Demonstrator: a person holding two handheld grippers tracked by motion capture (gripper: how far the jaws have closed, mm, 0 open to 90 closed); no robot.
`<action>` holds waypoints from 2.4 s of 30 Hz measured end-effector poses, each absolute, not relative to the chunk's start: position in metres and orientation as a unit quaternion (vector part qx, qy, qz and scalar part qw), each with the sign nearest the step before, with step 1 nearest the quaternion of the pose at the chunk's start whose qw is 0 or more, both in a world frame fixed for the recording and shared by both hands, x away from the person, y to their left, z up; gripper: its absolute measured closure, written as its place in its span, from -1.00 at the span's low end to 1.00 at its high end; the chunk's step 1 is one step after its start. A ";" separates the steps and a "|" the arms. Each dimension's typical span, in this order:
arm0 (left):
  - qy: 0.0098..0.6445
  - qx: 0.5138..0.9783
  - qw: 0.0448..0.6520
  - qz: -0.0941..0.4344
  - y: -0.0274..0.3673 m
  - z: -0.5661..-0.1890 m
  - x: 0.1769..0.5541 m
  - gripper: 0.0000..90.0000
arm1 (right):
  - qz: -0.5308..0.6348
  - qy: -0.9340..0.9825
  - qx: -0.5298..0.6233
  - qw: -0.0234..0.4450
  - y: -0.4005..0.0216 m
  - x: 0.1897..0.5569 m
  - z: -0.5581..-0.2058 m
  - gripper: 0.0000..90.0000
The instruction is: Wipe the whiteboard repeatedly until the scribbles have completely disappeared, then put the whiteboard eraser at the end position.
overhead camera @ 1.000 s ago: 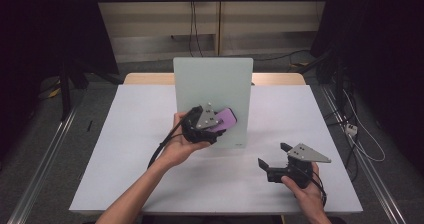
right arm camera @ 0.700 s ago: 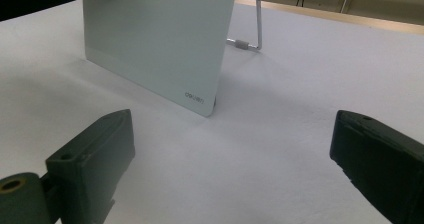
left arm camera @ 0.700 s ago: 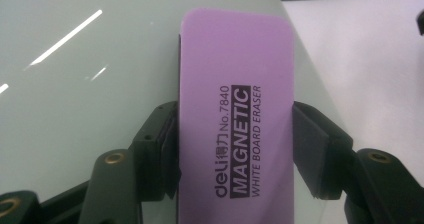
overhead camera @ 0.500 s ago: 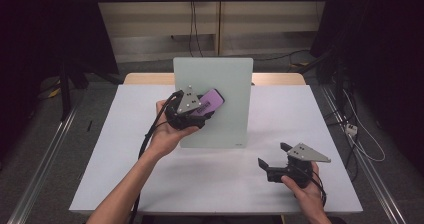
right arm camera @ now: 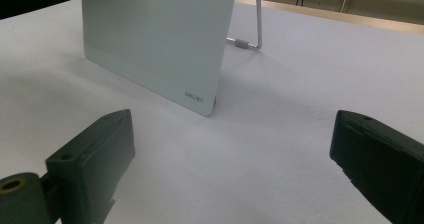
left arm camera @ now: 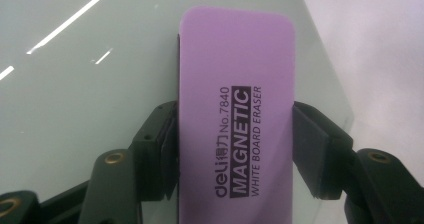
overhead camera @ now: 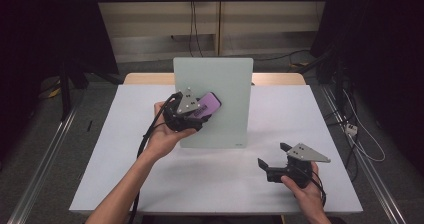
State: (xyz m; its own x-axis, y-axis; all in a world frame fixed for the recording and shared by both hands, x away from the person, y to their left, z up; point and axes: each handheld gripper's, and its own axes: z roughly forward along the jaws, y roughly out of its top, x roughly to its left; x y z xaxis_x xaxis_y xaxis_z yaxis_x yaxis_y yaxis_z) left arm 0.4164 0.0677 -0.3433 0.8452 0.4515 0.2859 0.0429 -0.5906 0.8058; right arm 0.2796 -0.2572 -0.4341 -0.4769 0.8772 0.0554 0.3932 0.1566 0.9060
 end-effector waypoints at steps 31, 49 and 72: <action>0.160 0.854 0.463 0.173 0.080 -0.345 0.403 -0.10 | 0.475 0.716 0.446 0.251 -0.255 0.281 -0.434 -0.90; 0.186 0.860 0.460 0.122 0.103 -0.343 0.413 -0.10 | 0.479 0.713 0.447 0.251 -0.258 0.281 -0.433 -0.90; 0.177 0.897 0.393 0.096 0.089 -0.343 0.392 -0.10 | 0.476 0.720 0.439 0.250 -0.254 0.283 -0.434 -0.90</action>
